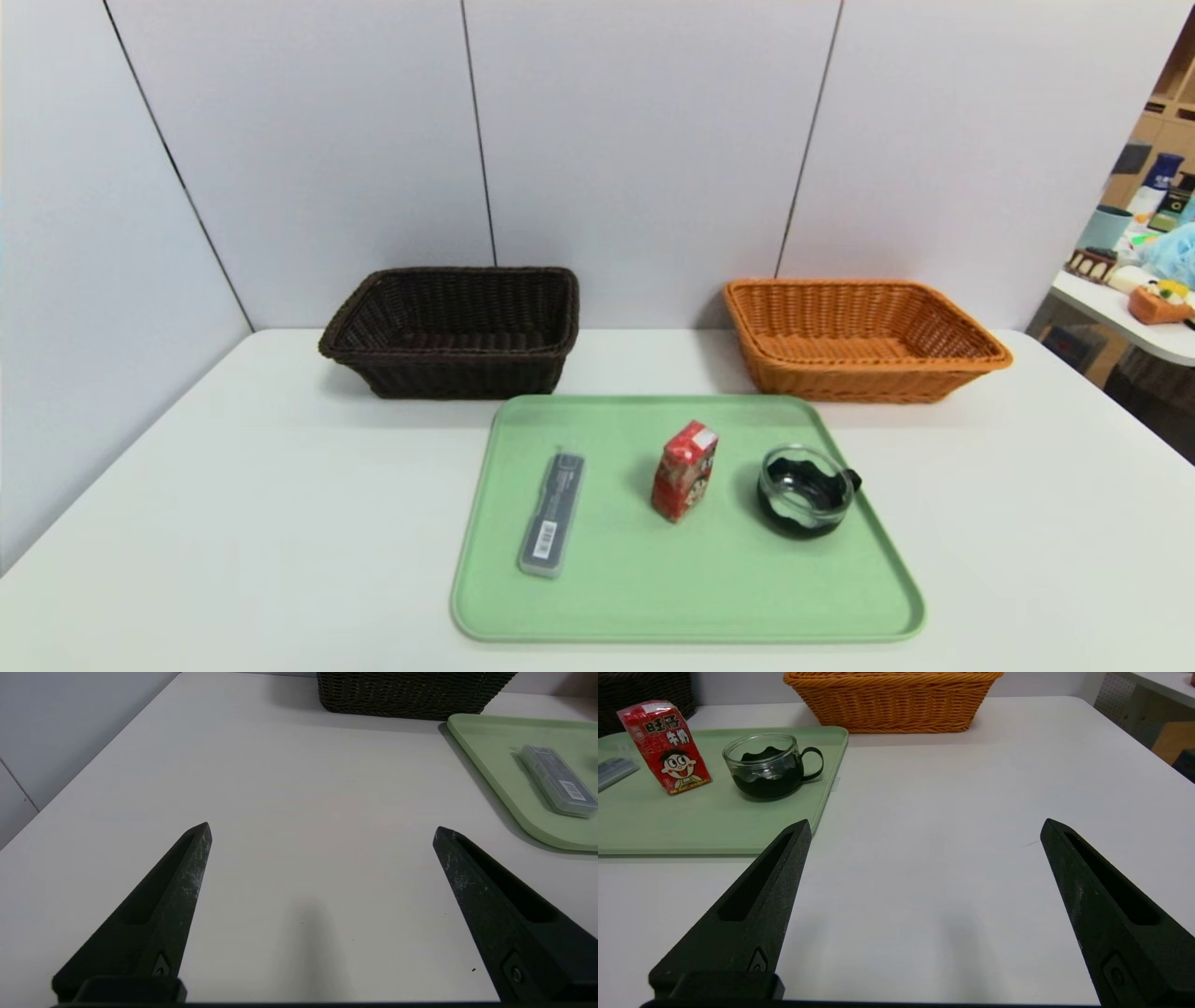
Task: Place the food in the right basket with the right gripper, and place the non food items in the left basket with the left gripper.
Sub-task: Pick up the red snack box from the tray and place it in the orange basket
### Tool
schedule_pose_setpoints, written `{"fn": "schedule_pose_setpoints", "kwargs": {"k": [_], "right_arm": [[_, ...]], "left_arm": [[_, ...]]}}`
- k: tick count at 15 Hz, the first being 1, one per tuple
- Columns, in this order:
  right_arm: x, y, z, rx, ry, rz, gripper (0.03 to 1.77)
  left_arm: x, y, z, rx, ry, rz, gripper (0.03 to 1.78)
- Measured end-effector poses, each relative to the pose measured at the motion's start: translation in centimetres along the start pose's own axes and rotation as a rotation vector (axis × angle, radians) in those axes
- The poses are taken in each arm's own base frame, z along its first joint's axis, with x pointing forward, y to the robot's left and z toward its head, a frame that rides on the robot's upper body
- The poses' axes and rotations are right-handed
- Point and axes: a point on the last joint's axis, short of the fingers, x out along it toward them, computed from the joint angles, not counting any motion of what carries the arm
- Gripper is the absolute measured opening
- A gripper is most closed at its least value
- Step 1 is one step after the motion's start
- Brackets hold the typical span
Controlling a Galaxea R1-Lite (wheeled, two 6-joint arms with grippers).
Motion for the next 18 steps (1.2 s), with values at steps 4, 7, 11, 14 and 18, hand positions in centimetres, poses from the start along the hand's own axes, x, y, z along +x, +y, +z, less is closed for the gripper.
{"fn": "schedule_pose_setpoints", "kwargs": {"k": [4,7,11,14,18], "right_arm": [[0.0,0.0,-0.1,-0.003,0.01,-0.004,1.7],[-0.5,0.0,0.9,-0.016,0.007,0.001,1.7],[-3.0,0.3,7.9,-0.033,-0.003,0.059,1.7],[-3.2,0.6,15.3,-0.043,-0.025,0.126,1.7],[0.0,1.1,24.6,-0.066,-0.063,0.243,1.7]], "left_arm": [[0.0,0.0,0.0,0.002,-0.001,0.002,1.69],[-0.4,-0.1,1.1,0.036,-0.024,-0.018,1.69],[-2.3,-0.8,7.0,0.06,-0.068,-0.105,1.69],[-2.0,-1.4,13.1,0.086,-0.072,-0.158,1.69],[1.5,-2.2,20.6,0.13,-0.055,-0.196,1.69]]}}
